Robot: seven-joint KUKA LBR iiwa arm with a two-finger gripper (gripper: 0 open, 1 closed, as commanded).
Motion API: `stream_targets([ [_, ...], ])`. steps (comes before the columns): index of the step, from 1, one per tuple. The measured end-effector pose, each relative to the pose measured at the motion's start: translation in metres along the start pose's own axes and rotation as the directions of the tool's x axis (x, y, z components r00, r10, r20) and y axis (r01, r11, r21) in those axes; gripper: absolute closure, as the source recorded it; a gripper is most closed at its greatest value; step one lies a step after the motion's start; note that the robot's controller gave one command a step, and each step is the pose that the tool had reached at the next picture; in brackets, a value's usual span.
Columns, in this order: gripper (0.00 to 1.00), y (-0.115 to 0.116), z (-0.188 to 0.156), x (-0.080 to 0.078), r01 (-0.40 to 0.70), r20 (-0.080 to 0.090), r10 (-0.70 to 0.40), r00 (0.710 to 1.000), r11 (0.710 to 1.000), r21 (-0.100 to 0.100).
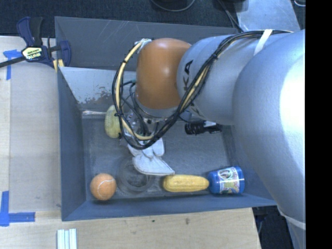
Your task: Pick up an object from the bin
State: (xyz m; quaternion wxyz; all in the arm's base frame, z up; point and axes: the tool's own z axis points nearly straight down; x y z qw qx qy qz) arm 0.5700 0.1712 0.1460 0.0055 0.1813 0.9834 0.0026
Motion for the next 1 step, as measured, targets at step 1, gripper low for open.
stream_targets([
  [1,1.0,-0.0034,0.0347,-0.0047,-0.006,0.004,0.006,1.0,1.0,-0.002],
])
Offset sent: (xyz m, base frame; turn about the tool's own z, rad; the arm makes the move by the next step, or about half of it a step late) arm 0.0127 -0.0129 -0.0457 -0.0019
